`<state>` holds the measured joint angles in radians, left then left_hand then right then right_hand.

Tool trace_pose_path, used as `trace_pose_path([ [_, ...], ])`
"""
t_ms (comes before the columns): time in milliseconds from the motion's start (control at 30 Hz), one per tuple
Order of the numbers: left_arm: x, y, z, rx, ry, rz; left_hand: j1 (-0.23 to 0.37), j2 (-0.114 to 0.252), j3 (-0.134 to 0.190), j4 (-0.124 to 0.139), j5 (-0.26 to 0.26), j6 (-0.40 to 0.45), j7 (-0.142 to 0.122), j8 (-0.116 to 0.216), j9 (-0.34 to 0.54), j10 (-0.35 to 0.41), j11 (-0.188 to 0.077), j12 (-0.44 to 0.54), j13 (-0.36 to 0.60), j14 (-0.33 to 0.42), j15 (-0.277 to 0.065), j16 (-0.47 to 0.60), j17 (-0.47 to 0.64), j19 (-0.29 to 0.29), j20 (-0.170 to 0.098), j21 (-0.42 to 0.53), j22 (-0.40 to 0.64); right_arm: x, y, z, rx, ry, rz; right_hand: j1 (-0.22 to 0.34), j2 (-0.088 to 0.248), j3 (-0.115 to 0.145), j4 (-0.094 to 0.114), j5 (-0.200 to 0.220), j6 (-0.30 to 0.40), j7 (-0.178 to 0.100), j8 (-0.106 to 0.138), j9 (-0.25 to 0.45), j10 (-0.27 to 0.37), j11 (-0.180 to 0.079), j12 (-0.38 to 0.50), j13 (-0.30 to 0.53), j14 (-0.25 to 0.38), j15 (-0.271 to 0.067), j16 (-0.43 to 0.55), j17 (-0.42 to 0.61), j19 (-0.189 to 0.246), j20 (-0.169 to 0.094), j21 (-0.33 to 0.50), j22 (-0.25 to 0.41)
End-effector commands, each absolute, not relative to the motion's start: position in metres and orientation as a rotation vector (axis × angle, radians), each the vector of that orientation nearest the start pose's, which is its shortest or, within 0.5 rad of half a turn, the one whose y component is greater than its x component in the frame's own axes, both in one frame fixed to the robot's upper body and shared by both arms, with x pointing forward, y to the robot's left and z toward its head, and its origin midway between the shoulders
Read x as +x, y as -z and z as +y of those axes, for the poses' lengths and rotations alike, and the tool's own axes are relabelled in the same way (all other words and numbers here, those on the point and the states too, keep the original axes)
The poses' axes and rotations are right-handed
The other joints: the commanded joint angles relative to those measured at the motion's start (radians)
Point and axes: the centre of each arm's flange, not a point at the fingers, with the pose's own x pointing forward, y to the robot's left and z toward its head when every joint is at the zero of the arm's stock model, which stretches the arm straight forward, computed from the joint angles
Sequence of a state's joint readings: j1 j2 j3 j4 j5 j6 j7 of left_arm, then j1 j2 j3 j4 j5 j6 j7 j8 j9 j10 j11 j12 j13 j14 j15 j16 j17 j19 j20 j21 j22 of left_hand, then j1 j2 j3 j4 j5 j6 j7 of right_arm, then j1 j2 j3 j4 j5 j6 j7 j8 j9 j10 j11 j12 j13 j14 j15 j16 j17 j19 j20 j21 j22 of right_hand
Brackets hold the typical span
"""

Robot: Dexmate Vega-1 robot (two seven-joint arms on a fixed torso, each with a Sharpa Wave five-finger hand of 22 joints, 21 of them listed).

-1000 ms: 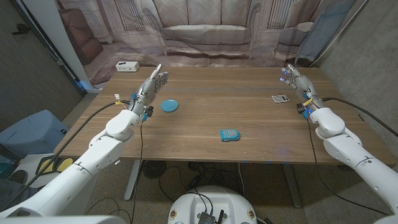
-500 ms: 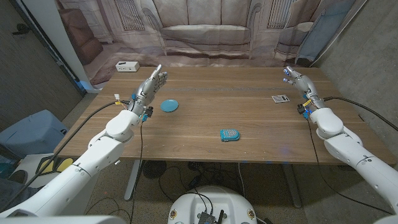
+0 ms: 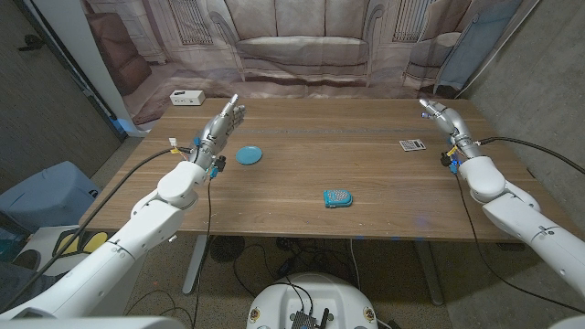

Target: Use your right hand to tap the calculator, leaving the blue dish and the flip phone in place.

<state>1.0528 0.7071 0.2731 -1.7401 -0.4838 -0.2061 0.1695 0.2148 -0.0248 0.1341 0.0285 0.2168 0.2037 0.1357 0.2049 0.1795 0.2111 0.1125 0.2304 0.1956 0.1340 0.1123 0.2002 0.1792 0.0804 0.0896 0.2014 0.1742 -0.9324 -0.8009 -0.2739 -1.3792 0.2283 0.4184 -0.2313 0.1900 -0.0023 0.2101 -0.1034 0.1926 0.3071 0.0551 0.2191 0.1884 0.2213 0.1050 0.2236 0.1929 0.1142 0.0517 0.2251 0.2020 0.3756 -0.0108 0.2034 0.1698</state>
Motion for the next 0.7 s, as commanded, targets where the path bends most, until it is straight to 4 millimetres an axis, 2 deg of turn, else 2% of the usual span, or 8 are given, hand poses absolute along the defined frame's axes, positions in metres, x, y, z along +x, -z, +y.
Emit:
trace_pose_path([
  [33,0.560,-0.011,0.290,0.200,0.118,-0.727,0.004,0.000,-0.001,-0.003,-0.003,0.012,-0.002,-0.003,0.001,0.008,-0.001,0.002,0.001,0.007,-0.003,-0.003,0.002,-0.001,0.000,0.001,0.005,0.589,-0.018,-0.405,-0.752,0.246,-0.781,0.014,-0.001,-0.001,-0.007,0.008,-0.009,-0.004,-0.004,0.002,-0.002,0.001,-0.003,0.002,0.004,-0.008,-0.002,0.003,-0.002,-0.005,-0.004,0.002],
  [467,0.560,-0.012,0.289,0.208,0.130,-0.727,0.005,0.002,-0.002,-0.004,-0.004,0.011,-0.003,-0.005,0.001,0.007,0.002,0.000,0.001,0.006,-0.003,-0.005,0.002,-0.001,0.001,0.000,0.005,0.582,-0.025,-0.400,-0.913,0.311,-0.759,0.012,0.004,0.000,-0.007,0.009,-0.022,-0.007,-0.012,0.002,-0.012,0.001,-0.010,0.003,-0.010,-0.006,-0.009,0.005,-0.015,-0.008,-0.010,0.002],
  [600,0.560,-0.012,0.289,0.201,0.130,-0.730,0.005,0.003,-0.002,-0.004,-0.004,0.011,-0.004,-0.006,0.001,0.007,-0.005,-0.001,0.001,0.006,-0.003,-0.005,0.002,-0.001,0.000,0.000,0.005,0.582,-0.028,-0.398,-0.950,0.321,-0.751,0.010,0.005,-0.001,-0.006,0.009,-0.025,-0.008,-0.014,0.002,-0.017,0.000,-0.013,0.003,-0.018,-0.003,-0.013,0.005,-0.025,-0.007,-0.013,0.002],
  [700,0.561,-0.012,0.288,0.199,0.131,-0.729,0.005,0.003,-0.002,-0.005,-0.004,0.012,-0.004,-0.006,0.001,0.009,0.001,-0.001,0.001,0.006,-0.005,-0.006,0.002,-0.001,0.000,-0.001,0.005,0.582,-0.030,-0.396,-0.992,0.329,-0.737,0.009,0.005,-0.002,-0.006,0.009,-0.027,-0.009,-0.016,0.002,-0.023,0.001,-0.016,0.003,-0.023,-0.005,-0.015,0.006,-0.032,-0.008,-0.016,0.002],
])
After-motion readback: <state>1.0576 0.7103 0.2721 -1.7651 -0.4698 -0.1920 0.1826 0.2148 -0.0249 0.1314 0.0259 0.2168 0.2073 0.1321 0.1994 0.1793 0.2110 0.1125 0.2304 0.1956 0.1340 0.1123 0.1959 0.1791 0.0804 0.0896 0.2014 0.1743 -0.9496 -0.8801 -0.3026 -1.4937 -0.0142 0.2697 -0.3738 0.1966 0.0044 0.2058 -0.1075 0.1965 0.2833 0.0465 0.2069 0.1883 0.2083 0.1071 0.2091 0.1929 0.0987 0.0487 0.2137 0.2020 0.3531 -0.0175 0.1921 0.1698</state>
